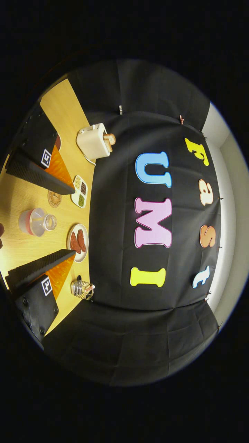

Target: Take the bottle from table, then pour the juice into the cup, finally place the bottle on the coaster

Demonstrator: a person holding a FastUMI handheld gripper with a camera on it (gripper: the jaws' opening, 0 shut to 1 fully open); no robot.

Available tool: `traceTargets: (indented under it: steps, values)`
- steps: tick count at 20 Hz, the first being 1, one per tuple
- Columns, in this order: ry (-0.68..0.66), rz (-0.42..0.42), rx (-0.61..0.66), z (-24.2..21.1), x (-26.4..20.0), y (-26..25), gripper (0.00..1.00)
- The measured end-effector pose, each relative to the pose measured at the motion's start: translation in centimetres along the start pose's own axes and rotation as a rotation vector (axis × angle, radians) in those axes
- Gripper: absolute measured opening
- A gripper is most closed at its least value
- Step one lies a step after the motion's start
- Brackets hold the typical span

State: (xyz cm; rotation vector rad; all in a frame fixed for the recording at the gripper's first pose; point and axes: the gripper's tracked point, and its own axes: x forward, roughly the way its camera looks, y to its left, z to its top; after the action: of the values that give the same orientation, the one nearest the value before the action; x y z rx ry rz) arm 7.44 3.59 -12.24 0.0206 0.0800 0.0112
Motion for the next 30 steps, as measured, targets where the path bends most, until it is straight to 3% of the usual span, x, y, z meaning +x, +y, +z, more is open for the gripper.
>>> traceTargets:
  steps: [16, 25, 28, 29, 30]
  values:
    - [0.093, 0.004, 0.038, -9.9, 4.4, -0.6, 0.97]
    - [0.077, 0.026, 0.001, -11.6, 4.8, -0.2, 0.97]
    - [0.081, 0.025, -0.011, -12.0, 5.2, -0.5, 0.94]
    - [0.089, 0.03, -0.005, -12.2, 5.2, -0.5, 0.85]
    - [0.089, 0.03, 0.001, -12.1, 5.3, -0.5, 0.82]
